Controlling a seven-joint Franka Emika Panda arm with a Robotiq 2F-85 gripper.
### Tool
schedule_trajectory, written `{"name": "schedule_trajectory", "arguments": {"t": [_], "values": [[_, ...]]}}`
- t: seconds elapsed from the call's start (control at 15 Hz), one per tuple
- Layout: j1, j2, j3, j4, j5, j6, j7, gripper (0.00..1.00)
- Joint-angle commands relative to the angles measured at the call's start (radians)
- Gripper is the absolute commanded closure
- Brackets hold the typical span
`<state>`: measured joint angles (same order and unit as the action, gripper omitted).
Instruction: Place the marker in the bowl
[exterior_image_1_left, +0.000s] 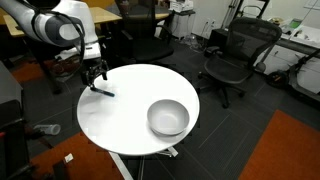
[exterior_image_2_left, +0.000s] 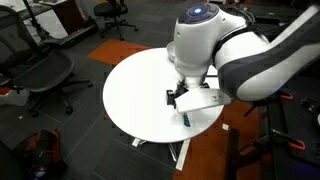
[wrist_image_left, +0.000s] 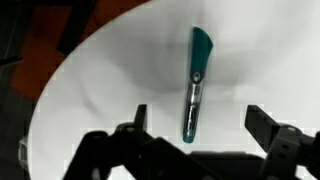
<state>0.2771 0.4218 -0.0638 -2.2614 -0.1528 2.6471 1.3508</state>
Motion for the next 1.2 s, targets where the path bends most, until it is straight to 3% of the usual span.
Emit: {"name": "schedule_trajectory", "arguments": {"t": [0.0, 0.47, 0.53, 0.6, 1.13], "values": [[0.034, 0.05, -0.033, 0.025, -0.017, 0.049, 0.056, 0.0], [0.046, 0.122, -0.047, 0.065, 0.008, 0.07, 0.036, 0.0], [0.048, 0.13, -0.049, 0.071, 0.01, 0.068, 0.039, 0.25], [0.052, 0.136, -0.053, 0.076, 0.009, 0.067, 0.042, 0.26], [0.06, 0.155, -0.058, 0.097, 0.022, 0.068, 0.041, 0.88]]}}
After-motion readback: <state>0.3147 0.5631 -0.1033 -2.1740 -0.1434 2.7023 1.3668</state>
